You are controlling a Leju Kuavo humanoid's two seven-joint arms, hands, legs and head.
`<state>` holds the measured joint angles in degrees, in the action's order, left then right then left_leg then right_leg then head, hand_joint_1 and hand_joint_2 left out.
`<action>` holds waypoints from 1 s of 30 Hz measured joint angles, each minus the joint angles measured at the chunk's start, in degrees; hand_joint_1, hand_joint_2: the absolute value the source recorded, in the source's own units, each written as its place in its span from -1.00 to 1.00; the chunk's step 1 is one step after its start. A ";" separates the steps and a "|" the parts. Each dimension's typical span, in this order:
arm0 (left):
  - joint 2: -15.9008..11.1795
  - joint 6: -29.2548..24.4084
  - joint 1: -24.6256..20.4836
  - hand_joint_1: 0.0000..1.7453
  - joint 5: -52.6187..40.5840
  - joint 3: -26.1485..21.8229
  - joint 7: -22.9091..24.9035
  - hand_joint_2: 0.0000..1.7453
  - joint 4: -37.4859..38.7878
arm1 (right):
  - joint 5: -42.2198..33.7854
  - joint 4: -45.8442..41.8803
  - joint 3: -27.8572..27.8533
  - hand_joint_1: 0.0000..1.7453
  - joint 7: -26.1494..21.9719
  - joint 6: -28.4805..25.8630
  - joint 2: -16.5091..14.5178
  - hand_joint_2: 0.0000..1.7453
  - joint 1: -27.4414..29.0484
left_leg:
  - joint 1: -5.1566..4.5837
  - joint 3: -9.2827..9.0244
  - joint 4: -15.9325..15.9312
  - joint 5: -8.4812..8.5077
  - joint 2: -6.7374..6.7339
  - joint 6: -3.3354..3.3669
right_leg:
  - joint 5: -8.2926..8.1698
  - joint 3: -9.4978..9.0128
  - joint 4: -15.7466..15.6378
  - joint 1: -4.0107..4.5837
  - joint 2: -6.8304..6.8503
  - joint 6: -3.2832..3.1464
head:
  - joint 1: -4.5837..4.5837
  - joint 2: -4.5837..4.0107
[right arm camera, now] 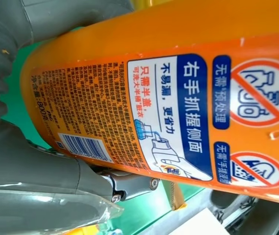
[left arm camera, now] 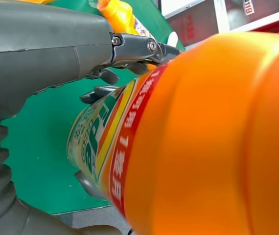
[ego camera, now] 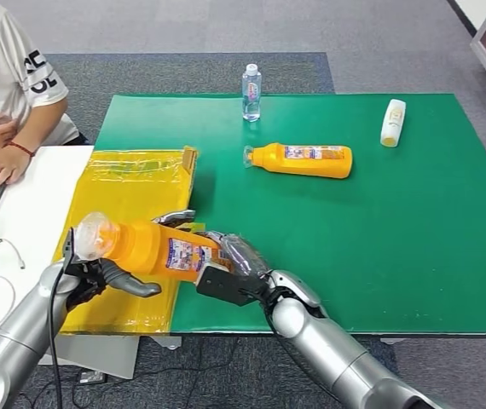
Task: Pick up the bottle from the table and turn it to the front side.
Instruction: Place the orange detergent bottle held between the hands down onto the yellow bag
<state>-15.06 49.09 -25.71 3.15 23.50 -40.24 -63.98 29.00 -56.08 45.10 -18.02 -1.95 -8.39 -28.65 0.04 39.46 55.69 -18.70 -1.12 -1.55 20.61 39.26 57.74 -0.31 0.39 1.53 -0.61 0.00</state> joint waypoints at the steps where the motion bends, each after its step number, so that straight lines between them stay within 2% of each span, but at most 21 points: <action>1: -0.04 0.00 0.05 -1.00 -0.01 0.00 0.00 1.00 0.00 | 0.07 -0.09 0.04 1.00 0.01 0.08 -0.06 1.00 0.08 | 0.00 0.00 0.00 0.00 0.00 0.00 | 0.01 0.00 0.00 0.00 0.00 -0.01 | 0.01 0.00; 9: -0.15 0.31 0.07 -1.00 -0.23 -0.02 -0.04 1.00 0.01 | 1.53 -0.13 0.68 1.00 -0.38 2.45 -0.43 1.00 0.30 | 0.00 -0.01 0.00 -0.01 0.00 0.00 | 0.02 0.00 0.00 0.00 0.00 -0.01 | 0.00 0.00; 15: -0.08 1.19 -0.60 -1.00 -0.67 0.34 -0.09 1.00 0.25 | -0.62 1.97 1.49 1.00 -3.29 6.28 -0.52 1.00 -0.41 | 0.00 -0.01 0.00 -0.01 0.00 0.00 | 0.00 0.02 -0.01 0.00 0.00 -0.01 | 0.01 0.00; 19: 0.03 1.25 -1.39 -1.00 -0.78 0.61 -0.09 1.00 0.54 | -1.37 3.44 1.77 1.00 -4.26 6.78 -0.57 1.00 -1.51 | 0.00 -0.01 0.00 0.00 0.00 -0.01 | -0.01 0.03 0.00 0.00 -0.01 -0.02 | 0.01 0.00; 30: 1.01 1.15 -3.75 -1.00 -1.26 2.16 -0.09 1.00 1.97 | -2.16 7.39 2.88 1.00 -3.02 7.49 -1.65 1.00 -3.99 | 0.00 -0.04 0.00 0.00 -0.03 -0.01 | -0.01 0.03 0.00 -0.01 -0.02 -0.03 | 0.02 0.00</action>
<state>-14.05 50.24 -29.45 1.89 25.65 -40.33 -62.01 26.84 -48.69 47.98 -21.04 5.55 -10.04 -32.64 0.04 39.42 55.69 -18.69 -1.14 -1.56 20.59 39.29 57.74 -0.32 0.38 1.51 -0.59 0.00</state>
